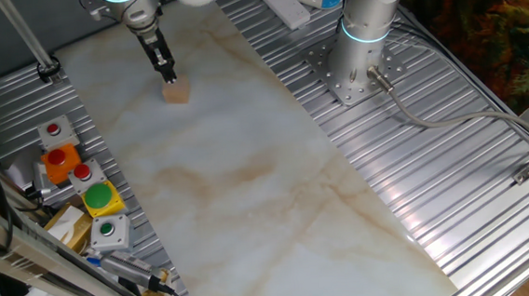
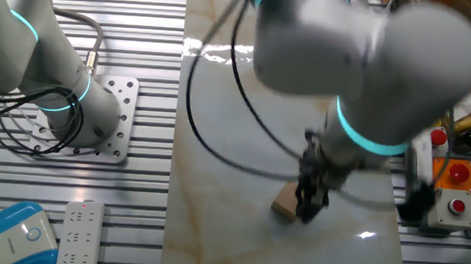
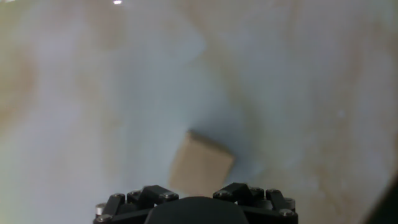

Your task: Pick up the small block on the left and move it to the right

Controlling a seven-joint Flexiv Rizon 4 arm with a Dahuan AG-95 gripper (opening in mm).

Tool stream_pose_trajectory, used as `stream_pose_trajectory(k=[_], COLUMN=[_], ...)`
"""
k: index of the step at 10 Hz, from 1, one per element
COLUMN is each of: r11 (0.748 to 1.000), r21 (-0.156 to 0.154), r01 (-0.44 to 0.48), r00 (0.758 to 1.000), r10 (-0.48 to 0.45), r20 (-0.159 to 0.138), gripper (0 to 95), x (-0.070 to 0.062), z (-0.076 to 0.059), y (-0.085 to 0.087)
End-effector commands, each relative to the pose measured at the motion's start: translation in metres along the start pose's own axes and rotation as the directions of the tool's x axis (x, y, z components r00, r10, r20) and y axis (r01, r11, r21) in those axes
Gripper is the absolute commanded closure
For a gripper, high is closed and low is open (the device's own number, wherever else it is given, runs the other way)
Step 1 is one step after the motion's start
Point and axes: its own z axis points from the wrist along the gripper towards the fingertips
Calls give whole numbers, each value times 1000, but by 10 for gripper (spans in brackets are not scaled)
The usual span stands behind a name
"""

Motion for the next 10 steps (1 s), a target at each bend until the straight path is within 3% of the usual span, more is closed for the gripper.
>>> stream_pose_trajectory(k=[1,2,3,4,5,6,7,10], r11=[996,997,996,996,996,995,995,994], r21=[-66,-80,-87,-84,-81,-77,-79,-77], r01=[-53,-16,-3,-15,-43,-60,-68,-77], r00=[998,999,999,998,997,996,996,996], r10=[51,13,-1,10,38,55,63,74], r20=[-31,-36,-46,-54,-66,-67,-64,-48], gripper=[190,0,0,0,0,0,0,0], x=[-12,-7,-7,-8,-18,-25,-32,-41], z=[22,-1,-31,-40,-55,-56,-51,-34], y=[-47,-49,-39,-32,4,28,41,37])
